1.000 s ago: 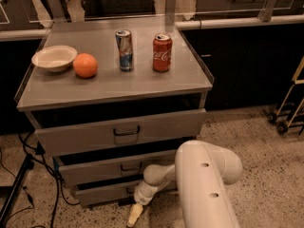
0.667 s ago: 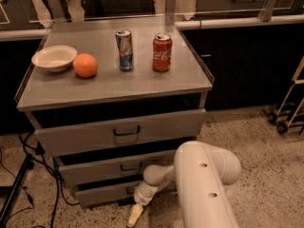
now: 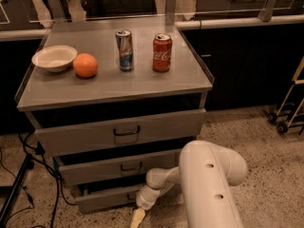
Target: Open bottom drawer
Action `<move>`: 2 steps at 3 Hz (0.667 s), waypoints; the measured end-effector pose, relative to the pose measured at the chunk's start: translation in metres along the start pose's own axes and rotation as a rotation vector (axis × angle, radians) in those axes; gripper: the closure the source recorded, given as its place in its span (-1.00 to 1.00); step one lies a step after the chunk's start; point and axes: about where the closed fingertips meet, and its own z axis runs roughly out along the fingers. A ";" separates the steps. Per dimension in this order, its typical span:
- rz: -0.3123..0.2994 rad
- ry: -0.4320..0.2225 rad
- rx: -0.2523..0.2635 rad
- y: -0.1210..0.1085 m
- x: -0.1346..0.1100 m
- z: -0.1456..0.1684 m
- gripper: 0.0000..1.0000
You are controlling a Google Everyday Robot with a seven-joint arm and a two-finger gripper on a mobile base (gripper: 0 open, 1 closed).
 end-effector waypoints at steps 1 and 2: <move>-0.001 0.011 -0.013 0.009 0.004 0.001 -1.00; 0.018 0.013 -0.038 0.031 0.014 0.000 -1.00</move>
Offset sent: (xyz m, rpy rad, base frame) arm -0.0743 -0.0216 0.0097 -0.0080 0.0981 0.0031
